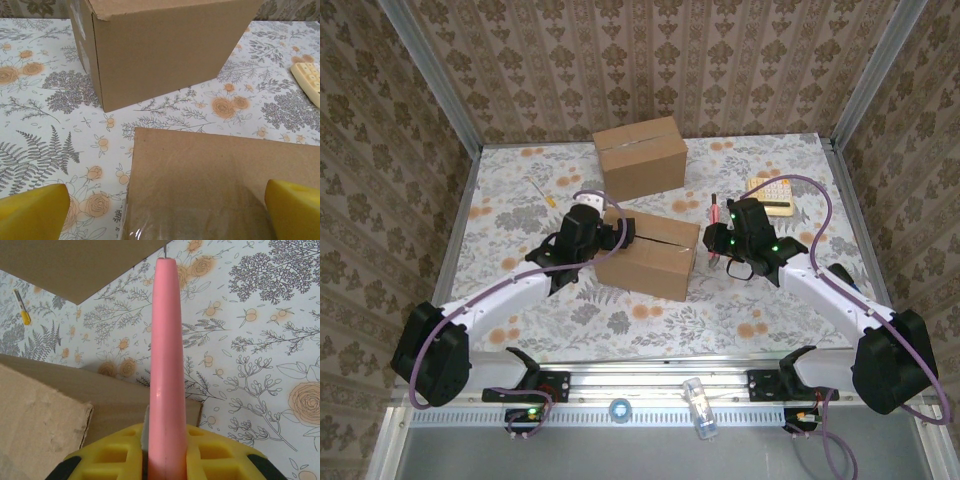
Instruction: Unpack the express box
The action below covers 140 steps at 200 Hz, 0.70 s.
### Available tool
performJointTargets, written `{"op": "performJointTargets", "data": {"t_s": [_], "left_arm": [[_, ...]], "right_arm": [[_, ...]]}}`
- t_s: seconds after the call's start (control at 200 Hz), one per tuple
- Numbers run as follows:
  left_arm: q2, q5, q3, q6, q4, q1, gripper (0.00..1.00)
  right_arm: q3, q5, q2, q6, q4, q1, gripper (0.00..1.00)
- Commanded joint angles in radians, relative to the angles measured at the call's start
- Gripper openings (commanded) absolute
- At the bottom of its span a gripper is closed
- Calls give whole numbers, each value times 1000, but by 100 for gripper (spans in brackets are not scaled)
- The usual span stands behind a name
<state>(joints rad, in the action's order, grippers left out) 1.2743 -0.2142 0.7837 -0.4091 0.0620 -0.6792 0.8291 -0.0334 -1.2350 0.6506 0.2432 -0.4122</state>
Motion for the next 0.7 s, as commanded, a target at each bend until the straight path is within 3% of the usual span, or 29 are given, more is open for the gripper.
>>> {"op": "performJointTargets", "data": {"t_s": [0.0,0.405,0.695], "left_arm": [[-6,2,-18,-45,38,-3,100],[14,-5,-80,-130,-26,-9,99],[29,-52,-125,-165,-76,-14,99]], "right_arm": [[-6,-5,6,-21,-8,2,0],[-4,-28,13,-15,1,1,0],[64,-78,42,12,141,-4,0]]}}
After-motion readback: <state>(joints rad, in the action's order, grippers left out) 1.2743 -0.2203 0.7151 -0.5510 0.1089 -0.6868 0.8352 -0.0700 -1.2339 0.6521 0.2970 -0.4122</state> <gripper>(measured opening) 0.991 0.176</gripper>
